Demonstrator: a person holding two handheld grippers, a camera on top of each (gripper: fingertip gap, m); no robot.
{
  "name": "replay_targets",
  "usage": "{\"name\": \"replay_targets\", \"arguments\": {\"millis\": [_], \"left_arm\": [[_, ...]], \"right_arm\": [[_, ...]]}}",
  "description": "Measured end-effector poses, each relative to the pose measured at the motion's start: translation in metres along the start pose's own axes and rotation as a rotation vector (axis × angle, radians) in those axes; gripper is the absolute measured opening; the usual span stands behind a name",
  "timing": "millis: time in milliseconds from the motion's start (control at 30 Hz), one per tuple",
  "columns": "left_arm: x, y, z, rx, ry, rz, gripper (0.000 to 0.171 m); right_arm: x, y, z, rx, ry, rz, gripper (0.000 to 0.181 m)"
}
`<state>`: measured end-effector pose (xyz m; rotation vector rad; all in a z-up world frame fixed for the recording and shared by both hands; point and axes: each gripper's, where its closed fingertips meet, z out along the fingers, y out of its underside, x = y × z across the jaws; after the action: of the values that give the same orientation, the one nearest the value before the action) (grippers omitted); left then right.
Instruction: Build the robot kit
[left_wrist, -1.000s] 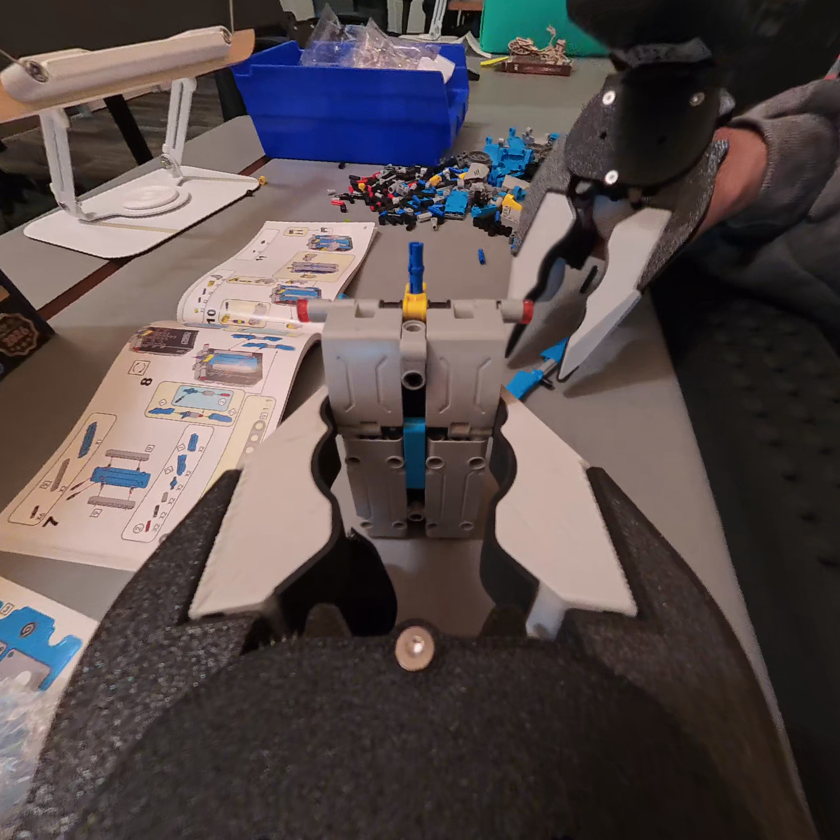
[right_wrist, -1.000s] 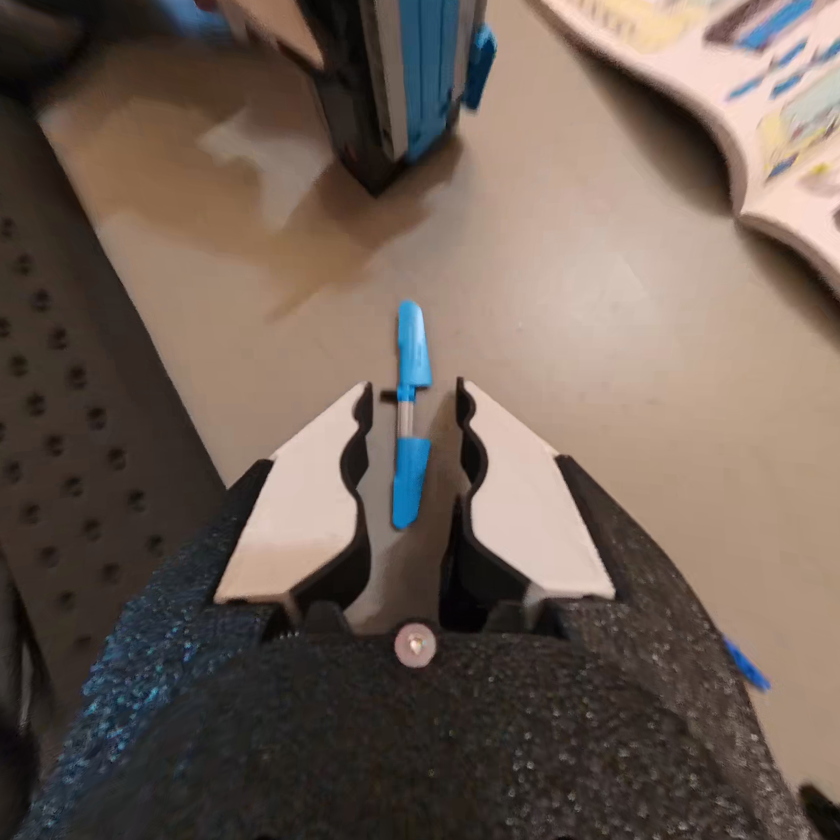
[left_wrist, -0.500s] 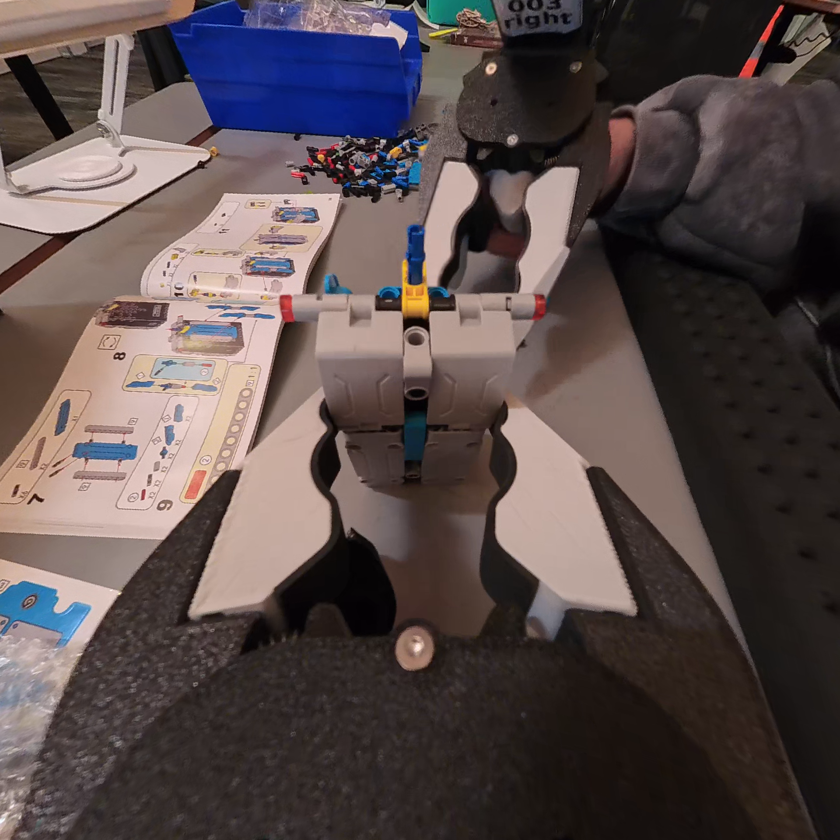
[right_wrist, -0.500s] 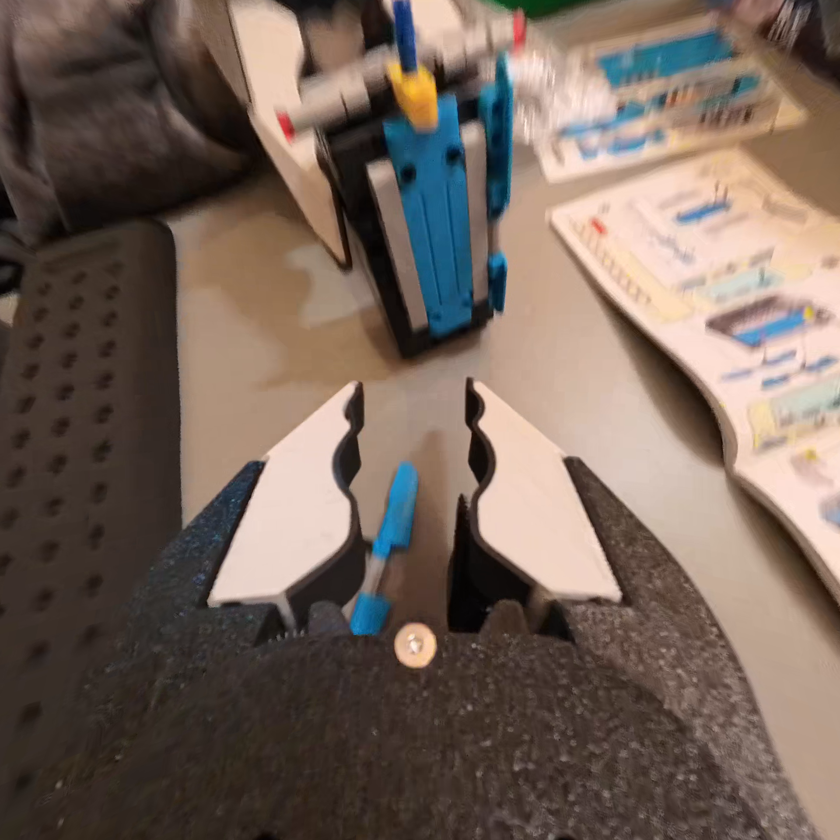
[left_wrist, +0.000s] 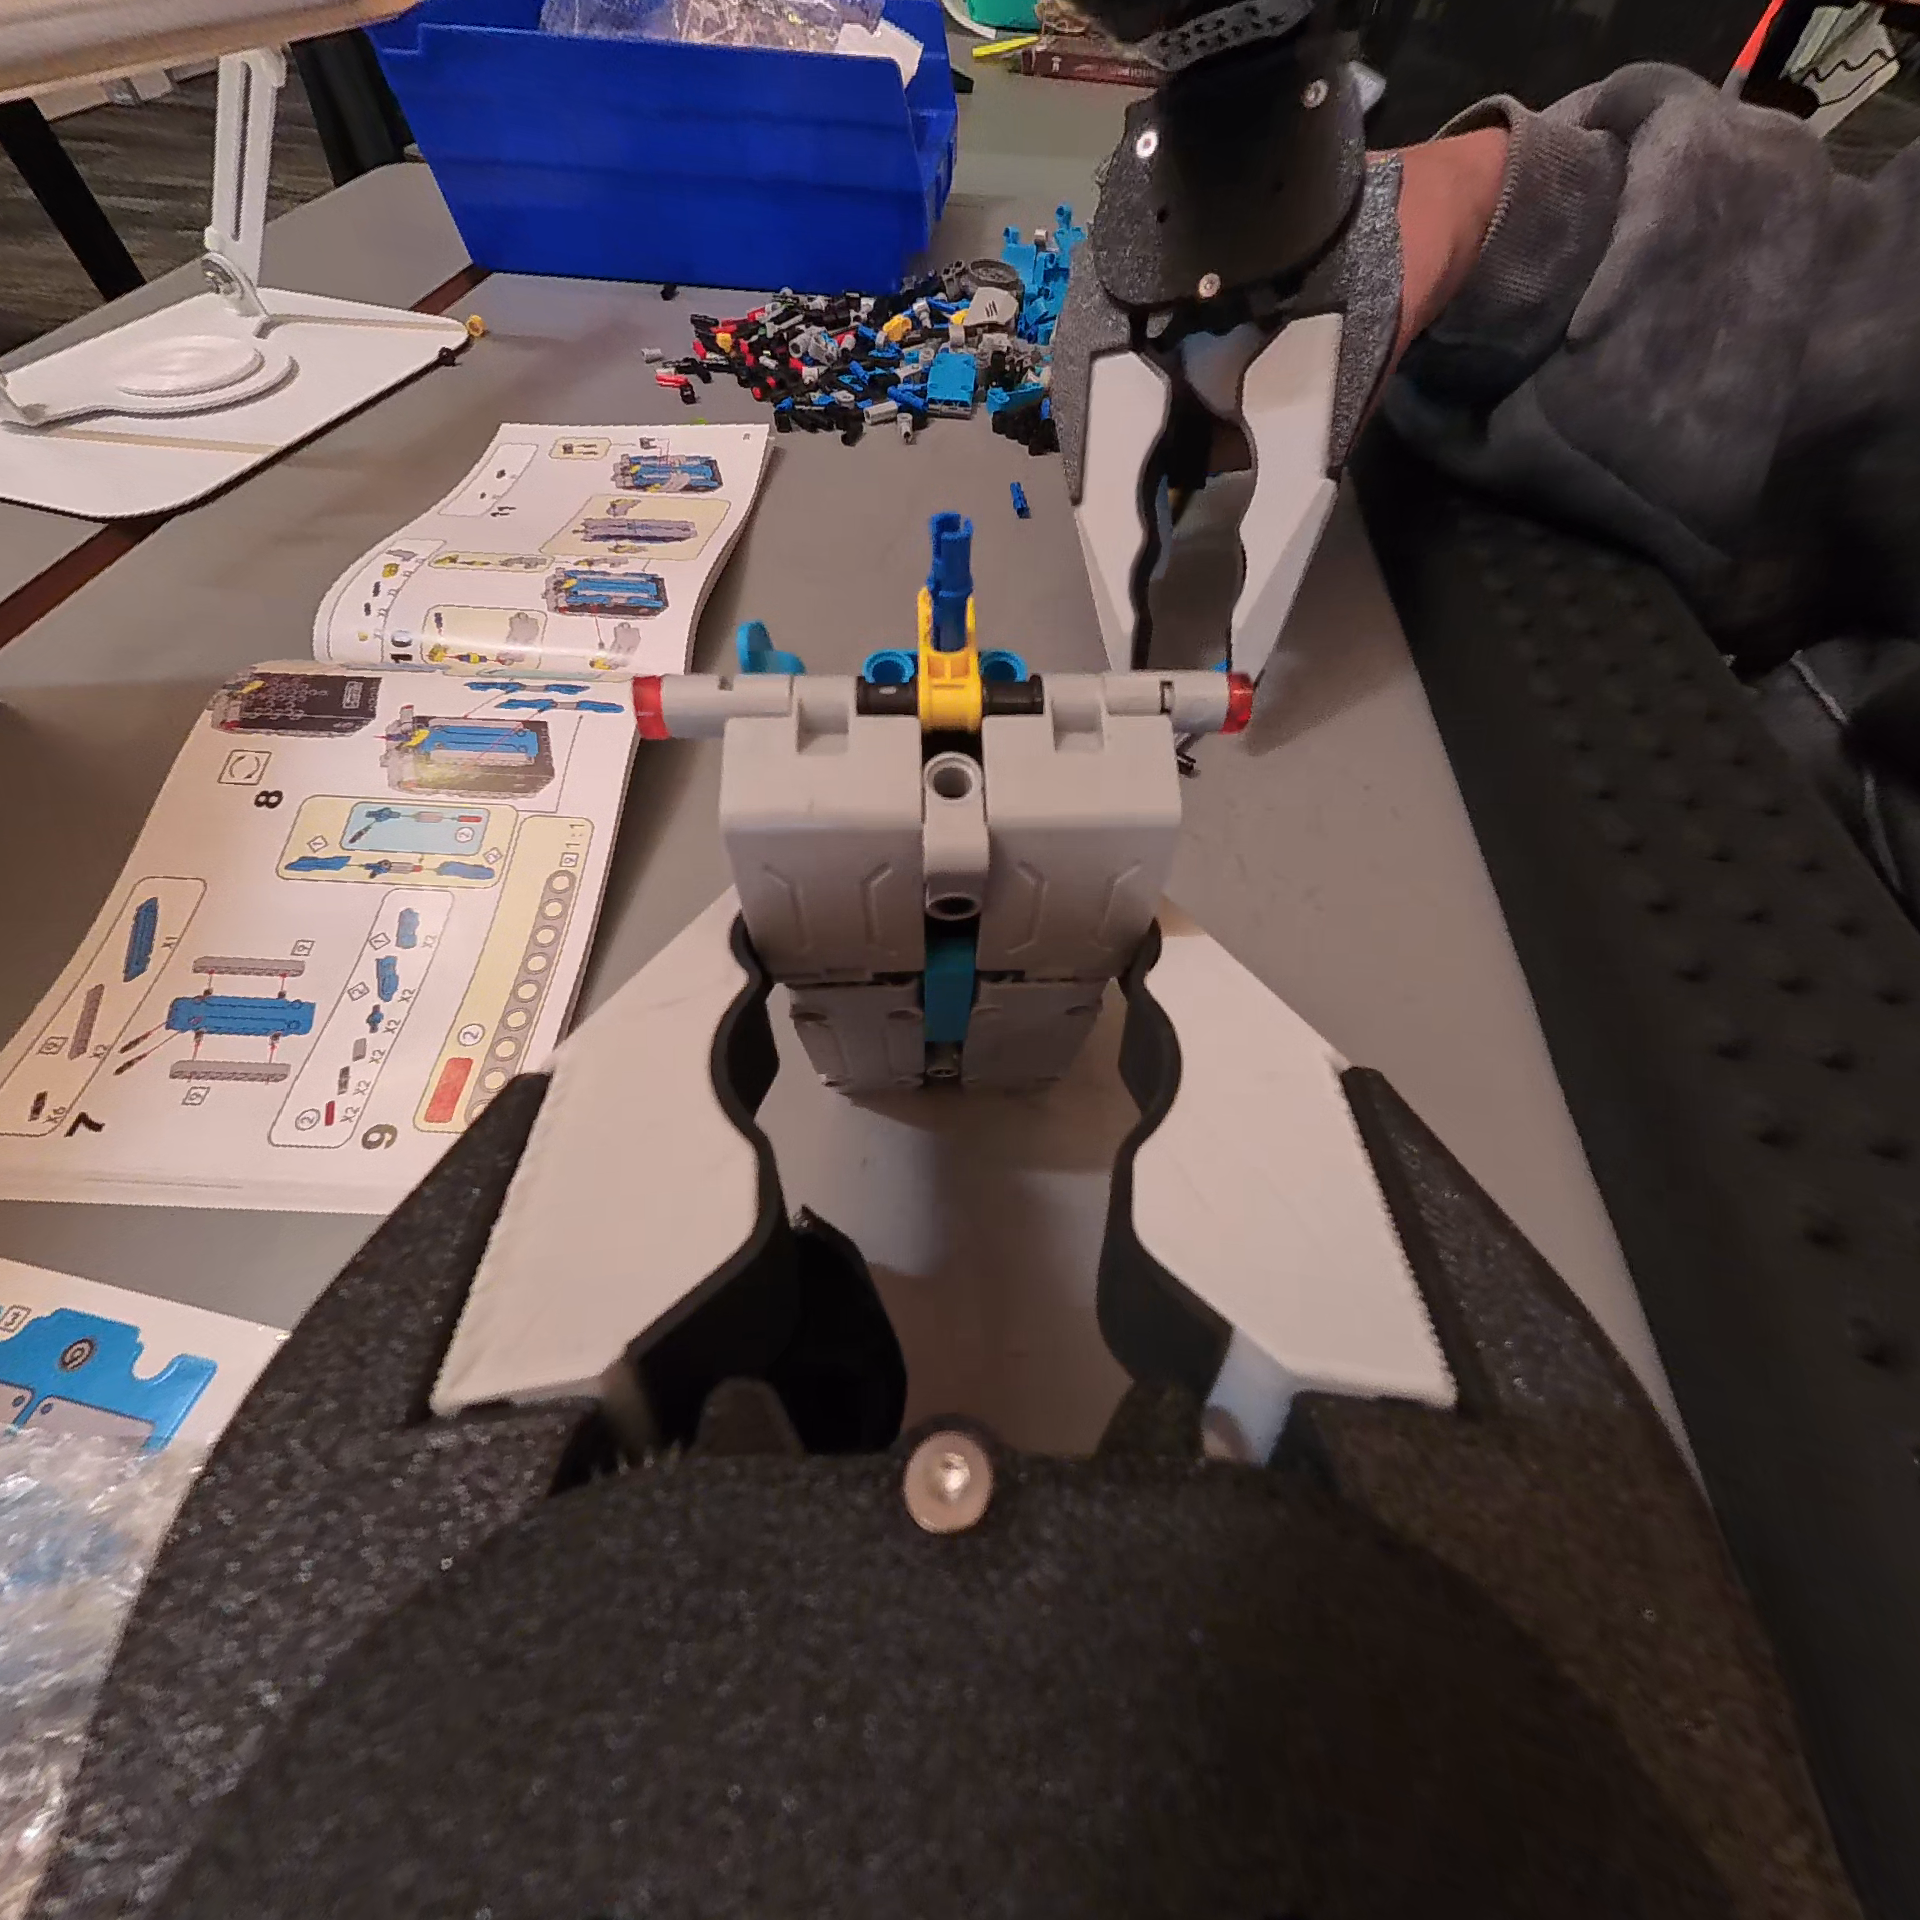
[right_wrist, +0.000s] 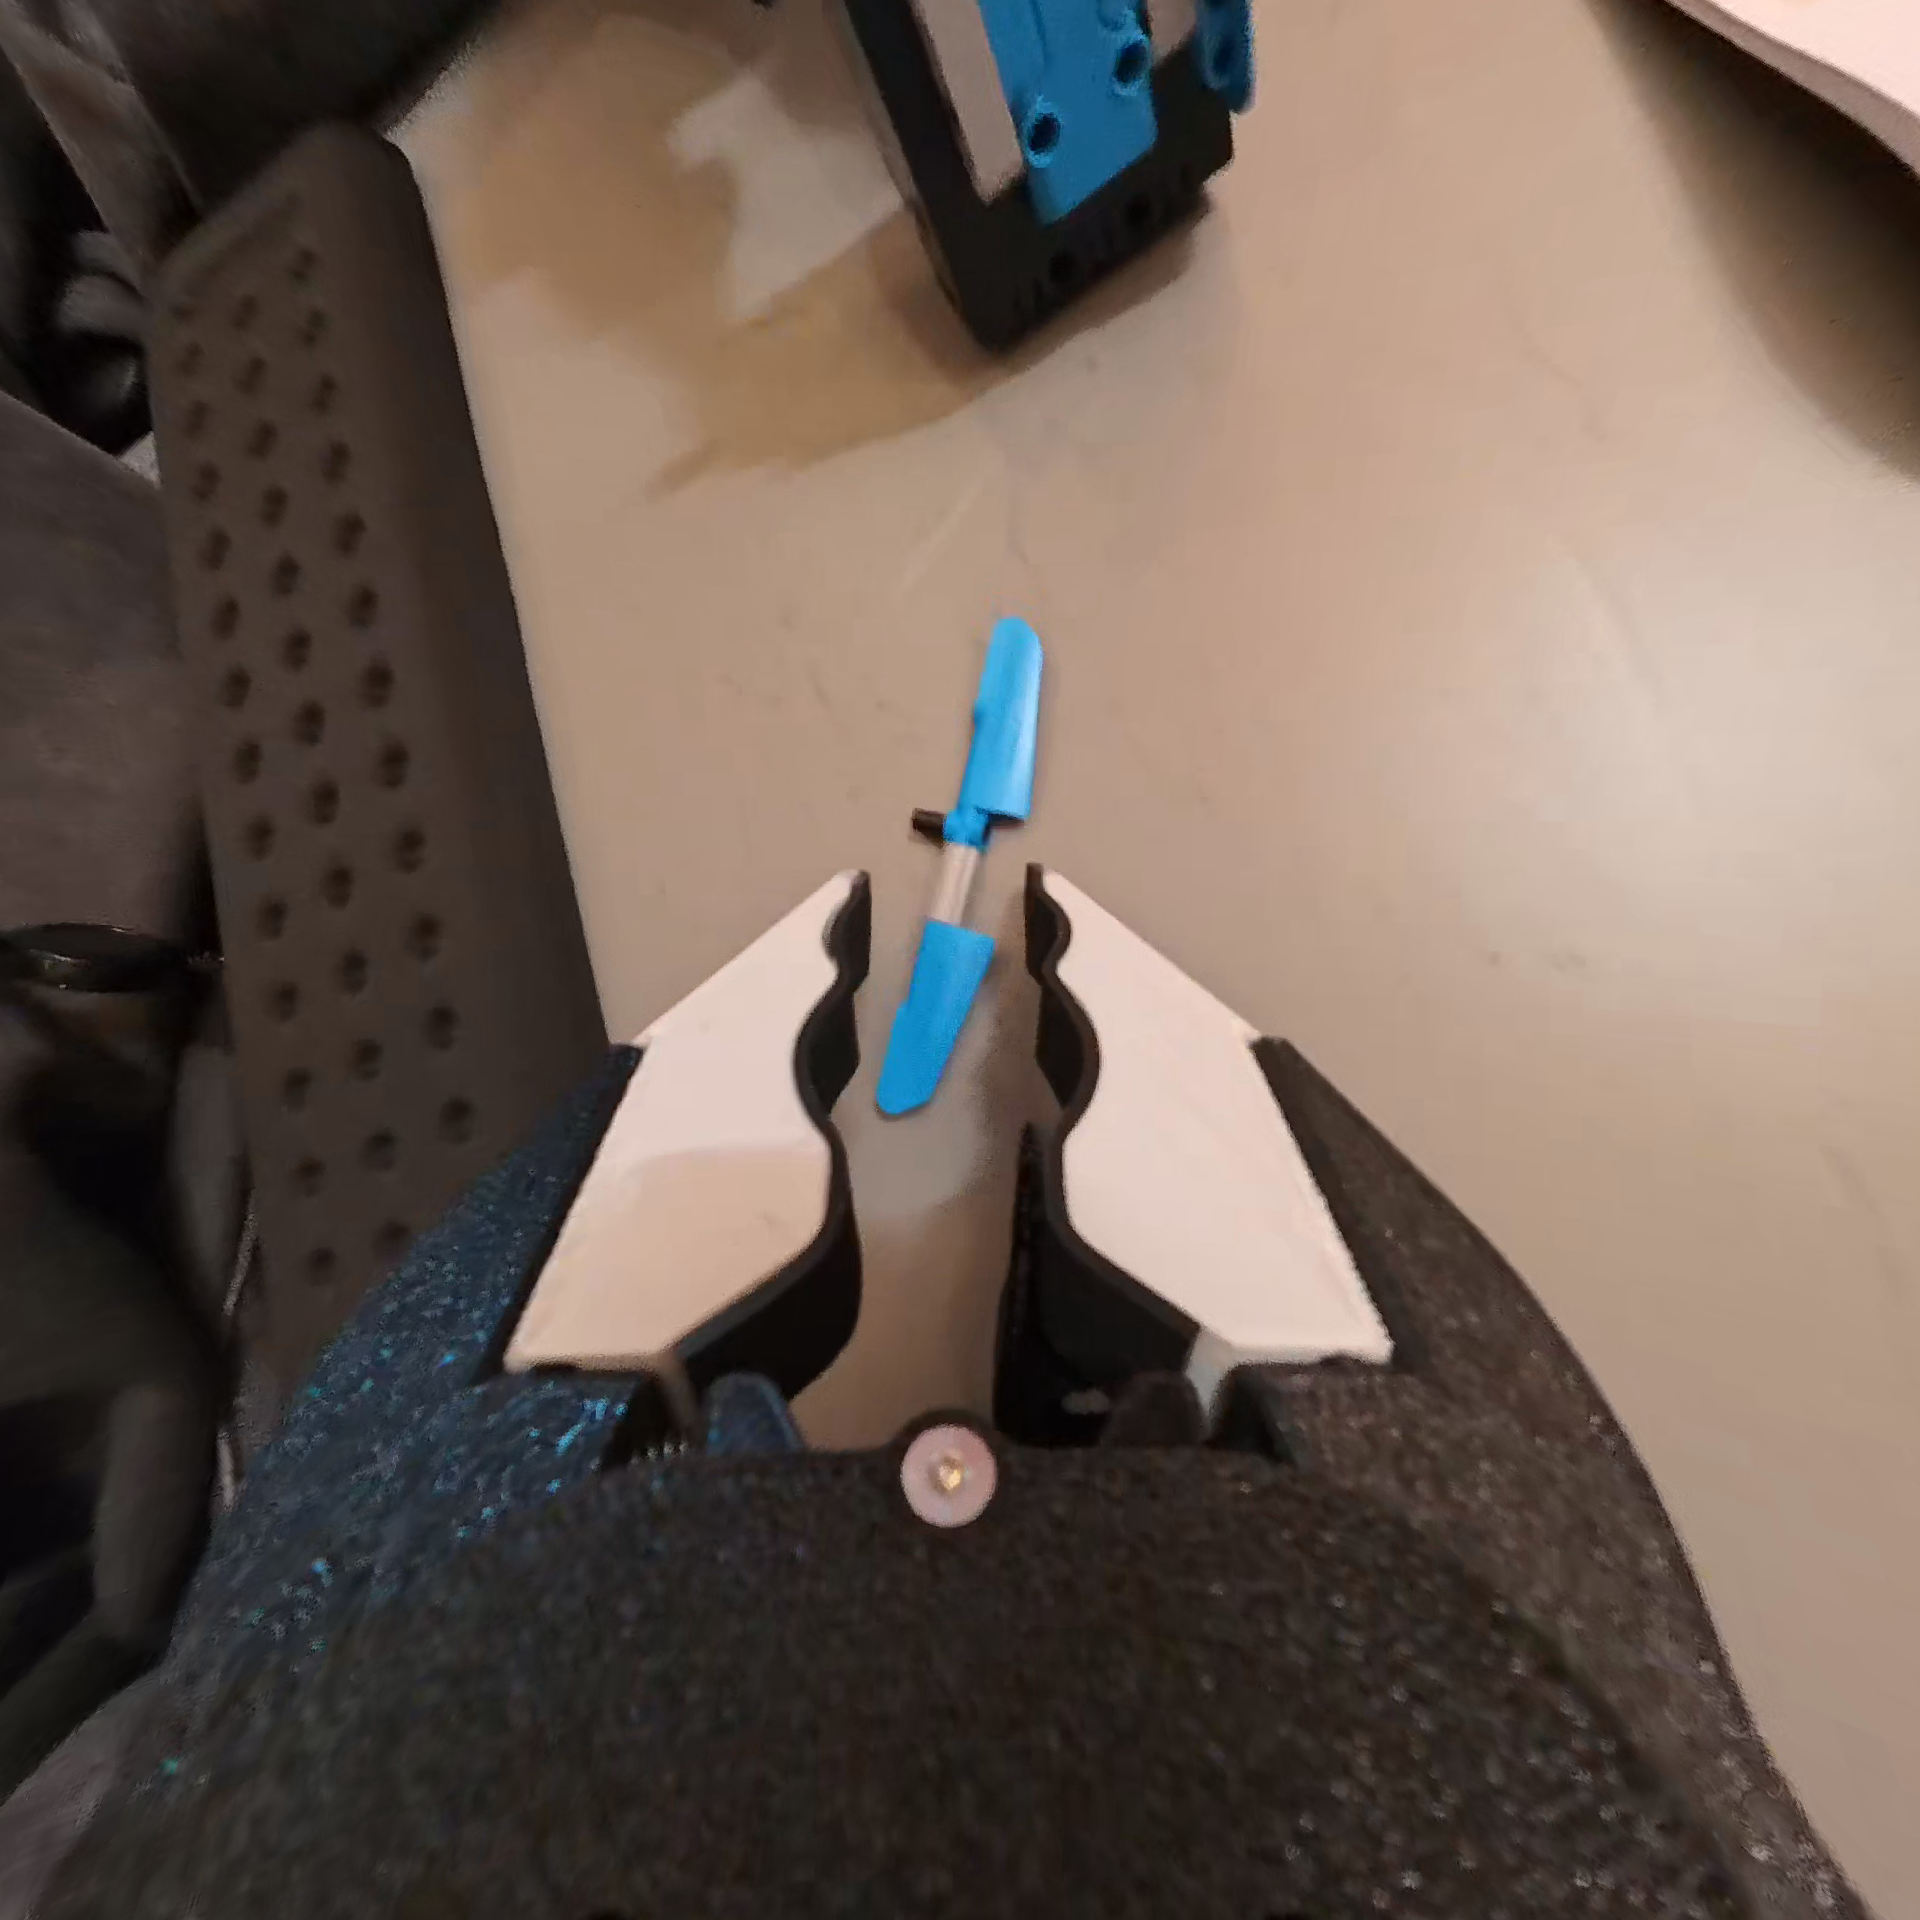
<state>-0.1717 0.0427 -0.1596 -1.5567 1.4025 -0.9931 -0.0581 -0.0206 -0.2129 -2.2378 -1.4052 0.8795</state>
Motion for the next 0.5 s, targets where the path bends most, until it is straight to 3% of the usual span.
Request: {"name": "replay_targets", "arguments": {"millis": [233,500], "left_arm": [[0.000,0.000,0.000,-0.002,-0.003,-0.001,0.065],[0.000,0.000,0.000,-0.002,-0.001,-0.004,0.065]], "right_arm": [[0.001,-0.011,0.005,0.006,0.019,0.004,0.027],[0.018,-0.011,0.009,-0.017,0.172,-0.057,0.030]]}}
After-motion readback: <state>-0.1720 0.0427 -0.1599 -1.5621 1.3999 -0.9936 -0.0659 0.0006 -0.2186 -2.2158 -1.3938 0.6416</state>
